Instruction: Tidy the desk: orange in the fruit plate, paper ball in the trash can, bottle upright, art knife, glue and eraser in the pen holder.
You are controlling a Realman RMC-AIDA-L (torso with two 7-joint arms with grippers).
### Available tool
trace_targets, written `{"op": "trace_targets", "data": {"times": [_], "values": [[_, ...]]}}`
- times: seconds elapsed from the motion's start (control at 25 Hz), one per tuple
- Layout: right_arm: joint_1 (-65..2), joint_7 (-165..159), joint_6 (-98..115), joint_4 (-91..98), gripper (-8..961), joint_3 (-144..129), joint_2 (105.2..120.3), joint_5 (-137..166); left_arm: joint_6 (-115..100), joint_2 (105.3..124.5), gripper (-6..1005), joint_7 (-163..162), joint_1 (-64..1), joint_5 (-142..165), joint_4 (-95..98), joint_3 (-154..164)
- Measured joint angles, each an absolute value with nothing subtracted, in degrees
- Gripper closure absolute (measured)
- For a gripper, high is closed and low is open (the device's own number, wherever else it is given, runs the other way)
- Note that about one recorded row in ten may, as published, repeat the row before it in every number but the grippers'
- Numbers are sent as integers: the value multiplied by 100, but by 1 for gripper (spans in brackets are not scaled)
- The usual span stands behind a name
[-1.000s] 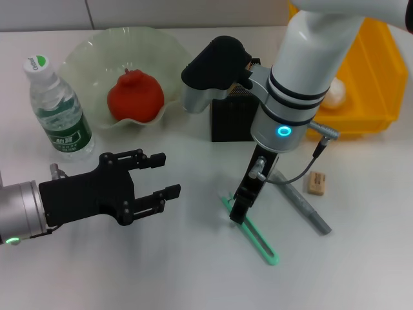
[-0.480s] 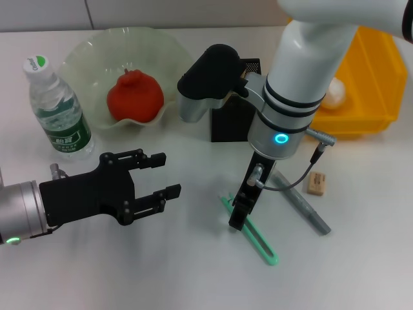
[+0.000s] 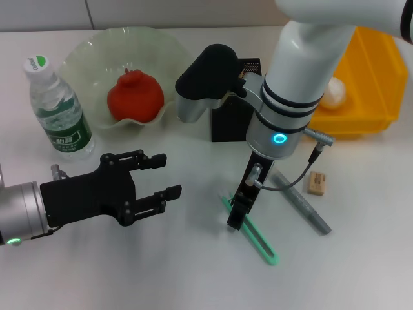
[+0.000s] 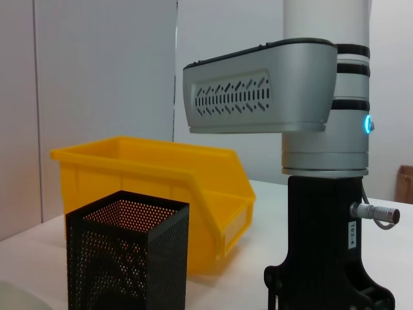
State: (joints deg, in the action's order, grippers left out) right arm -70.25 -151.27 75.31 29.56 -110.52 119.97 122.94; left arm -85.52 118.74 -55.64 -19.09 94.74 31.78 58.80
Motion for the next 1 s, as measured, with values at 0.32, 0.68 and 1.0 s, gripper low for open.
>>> {"op": "trace_targets", "data": {"times": [0.32, 0.68, 1.0], "values": [[-7004, -15135, 7533, 2958, 289, -11073, 11996, 12294, -8491, 11874, 394, -5564, -2010, 9475, 3058, 5894], [-6995, -15135, 7495, 2960, 290, -11130, 11996, 12293, -8480, 11874, 394, -5539, -2032, 9475, 3056, 5893], [-6986, -15135, 7458, 2965, 302, -11160, 11996, 12294, -8472, 11874, 394, -5499, -2030, 9470, 3049, 5888]]}}
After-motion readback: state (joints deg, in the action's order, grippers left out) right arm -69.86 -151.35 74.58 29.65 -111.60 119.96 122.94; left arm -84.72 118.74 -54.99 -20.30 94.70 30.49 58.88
